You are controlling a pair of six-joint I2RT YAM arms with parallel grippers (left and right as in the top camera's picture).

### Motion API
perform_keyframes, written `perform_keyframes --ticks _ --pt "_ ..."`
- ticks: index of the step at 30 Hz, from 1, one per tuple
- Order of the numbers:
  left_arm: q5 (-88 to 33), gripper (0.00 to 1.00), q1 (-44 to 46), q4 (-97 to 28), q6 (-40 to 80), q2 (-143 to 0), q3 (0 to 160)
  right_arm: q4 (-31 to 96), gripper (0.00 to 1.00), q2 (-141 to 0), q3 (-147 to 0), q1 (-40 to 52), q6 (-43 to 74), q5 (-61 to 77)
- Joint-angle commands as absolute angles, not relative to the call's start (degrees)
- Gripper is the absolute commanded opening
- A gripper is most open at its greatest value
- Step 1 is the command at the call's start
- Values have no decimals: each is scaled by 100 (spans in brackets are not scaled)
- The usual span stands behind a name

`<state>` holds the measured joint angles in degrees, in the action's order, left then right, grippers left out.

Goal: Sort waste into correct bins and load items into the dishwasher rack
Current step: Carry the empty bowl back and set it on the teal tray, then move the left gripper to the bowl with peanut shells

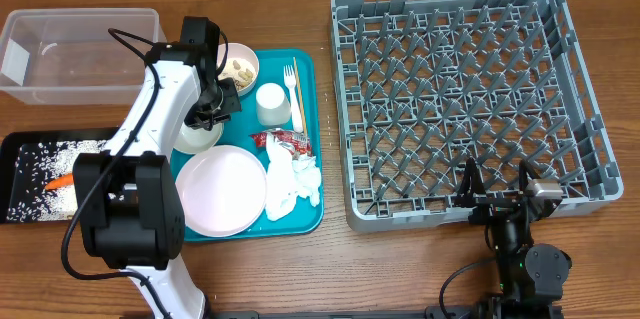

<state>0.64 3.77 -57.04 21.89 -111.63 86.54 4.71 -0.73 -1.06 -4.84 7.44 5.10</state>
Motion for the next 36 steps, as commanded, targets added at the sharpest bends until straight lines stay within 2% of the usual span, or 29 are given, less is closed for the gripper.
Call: perform_keyframes --ticks 1,5,7,9,10,18,22,28,29,32,33,36 --pt "21 4 388 -5640 2029 -11059 8608 440 100 -34 -47 -502 722 471" --pt "12 7 388 -5655 2032 -11059 8608 440 100 -34 -47 -502 722 471" --pt "14 24 388 -5677 2029 -11059 8608 440 100 -34 -47 -502 722 471" --pt "14 46 388 -5712 2029 -11059 8608 440 100 -34 -47 -502 722 471" --pt "12 50 388 -5725 1999 -11059 8608 440 100 -34 -47 -502 722 471" --pt "38 44 388 -6342 1793 -11056 9264 440 100 -34 -47 -502 722 471" --pt "-19 50 388 -6458 1691 -11056 9911 440 100 -34 -47 -502 722 471" --pt "-154 53 403 -5968 956 -11093 10086 440 100 -34 -47 -502 722 471" --pt "-154 57 412 -5905 786 -11111 10079 440 100 -34 -47 -502 722 471" --pt "-152 82 421 -5741 134 -11225 10055 440 100 -34 -47 -502 722 471" --pt "-152 85 419 -5686 -21 -11279 10053 440 100 -34 -47 -502 722 473" --pt "-156 86 419 -5513 -132 -11382 10053 440 100 -34 -47 -502 722 471"
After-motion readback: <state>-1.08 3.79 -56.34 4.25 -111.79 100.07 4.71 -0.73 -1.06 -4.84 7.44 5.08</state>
